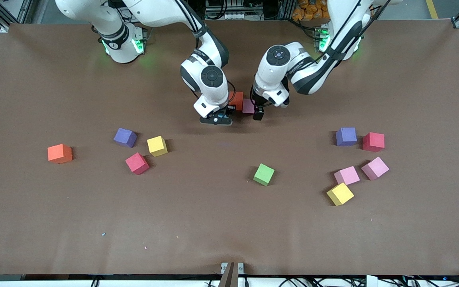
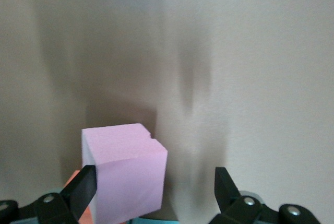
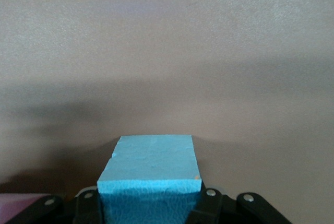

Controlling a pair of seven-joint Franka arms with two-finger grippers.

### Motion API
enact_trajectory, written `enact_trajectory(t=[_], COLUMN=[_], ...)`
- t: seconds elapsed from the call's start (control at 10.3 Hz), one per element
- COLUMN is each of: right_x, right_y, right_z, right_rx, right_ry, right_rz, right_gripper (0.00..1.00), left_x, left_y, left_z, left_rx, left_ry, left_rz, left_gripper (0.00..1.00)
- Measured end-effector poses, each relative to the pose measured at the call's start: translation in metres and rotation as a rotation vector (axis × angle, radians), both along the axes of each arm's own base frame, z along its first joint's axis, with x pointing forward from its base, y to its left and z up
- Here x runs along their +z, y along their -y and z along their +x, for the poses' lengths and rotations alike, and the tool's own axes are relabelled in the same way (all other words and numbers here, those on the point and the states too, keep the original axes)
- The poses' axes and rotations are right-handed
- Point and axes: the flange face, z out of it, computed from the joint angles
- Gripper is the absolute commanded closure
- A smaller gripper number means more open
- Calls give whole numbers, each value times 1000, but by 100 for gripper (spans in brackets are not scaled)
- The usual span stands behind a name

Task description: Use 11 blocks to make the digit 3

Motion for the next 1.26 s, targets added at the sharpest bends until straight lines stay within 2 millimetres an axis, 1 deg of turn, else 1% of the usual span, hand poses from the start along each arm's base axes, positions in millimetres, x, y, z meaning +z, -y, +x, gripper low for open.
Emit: enact_trajectory(t=[0.1, 0.19, 0.39, 0.58, 0.68, 0.78, 0.88, 0.97, 1.07, 1.17, 1.26], right_x=[0, -1, -1, 5, 10, 16, 28, 44, 62, 81, 95], right_y=[0, 0, -1, -6, -8, -11, -13, -13, -7, 5, 20], right_z=[0, 0, 0, 4, 6, 8, 10, 12, 16, 27, 40], right_rx=[0, 0, 1, 2, 2, 3, 10, 32, 61, 78, 83], right_ry=[0, 0, 0, 11, 17, 25, 31, 29, 20, 13, 8], right_rz=[0, -1, -1, 12, 20, 30, 40, 41, 38, 38, 39], right_gripper=[0, 0, 0, 0, 0, 0, 0, 0, 0, 0, 0], left_x=[5, 9, 12, 13, 16, 21, 27, 31, 35, 40, 46], left_y=[-2, -5, -8, -9, -12, -16, -25, -37, -51, -69, -89], left_z=[10, 19, 25, 28, 34, 46, 60, 75, 89, 107, 127], left_rx=[7, 14, 5, -8, -25, -45, -71, -108, -148, -186, -221], left_ry=[6, 12, 13, 15, 16, 19, 25, 29, 31, 34, 36], left_rz=[-1, -2, 3, 7, 15, 25, 33, 44, 55, 66, 77], left_gripper=[0, 0, 0, 0, 0, 0, 0, 0, 0, 0, 0])
